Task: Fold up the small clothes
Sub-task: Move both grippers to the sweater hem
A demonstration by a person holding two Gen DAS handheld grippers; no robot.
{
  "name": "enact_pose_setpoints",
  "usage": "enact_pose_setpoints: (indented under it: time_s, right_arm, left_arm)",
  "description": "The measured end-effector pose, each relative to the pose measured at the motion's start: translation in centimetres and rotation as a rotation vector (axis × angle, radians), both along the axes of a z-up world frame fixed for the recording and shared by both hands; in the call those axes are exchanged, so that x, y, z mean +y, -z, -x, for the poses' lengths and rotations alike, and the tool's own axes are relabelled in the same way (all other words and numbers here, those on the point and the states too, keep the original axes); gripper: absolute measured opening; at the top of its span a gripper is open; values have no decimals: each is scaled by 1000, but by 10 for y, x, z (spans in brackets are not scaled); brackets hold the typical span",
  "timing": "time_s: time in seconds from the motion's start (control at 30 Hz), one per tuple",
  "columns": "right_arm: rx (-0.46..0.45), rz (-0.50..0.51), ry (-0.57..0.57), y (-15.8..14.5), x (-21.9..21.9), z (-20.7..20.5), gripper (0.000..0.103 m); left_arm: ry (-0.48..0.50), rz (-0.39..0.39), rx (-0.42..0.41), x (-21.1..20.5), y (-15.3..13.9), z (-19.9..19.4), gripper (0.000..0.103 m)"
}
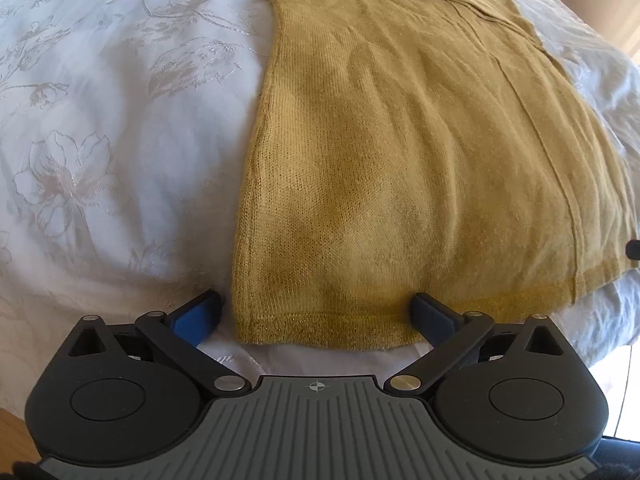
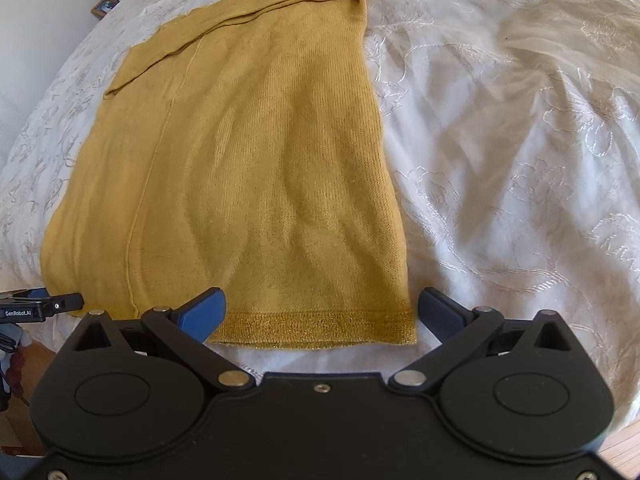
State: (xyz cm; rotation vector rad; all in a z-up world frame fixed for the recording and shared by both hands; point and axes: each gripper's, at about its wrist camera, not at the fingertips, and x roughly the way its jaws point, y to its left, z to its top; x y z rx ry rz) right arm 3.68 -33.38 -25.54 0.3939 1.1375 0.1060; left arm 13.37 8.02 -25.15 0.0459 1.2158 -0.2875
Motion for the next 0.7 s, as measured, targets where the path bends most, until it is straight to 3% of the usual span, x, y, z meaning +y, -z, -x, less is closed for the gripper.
enact_pose_setpoints:
  time_s: [0.17,0.33,0.5,0.7]
  right_arm:
    - [9,-22,6,7,3,-2,103]
    - [2,-22,8,9,4,-2,103]
    - [-7,-30,4,11,2,-1,103]
    - [5,-33,3,10,1,-2,103]
  left_arm:
    - [0,16,-29,5,-3,4,99]
    - [13,30,-66,17,-10,10,78]
    - [32,40,-100,27,-20,15,63]
    - [83,62,-155,22,-33,17,63]
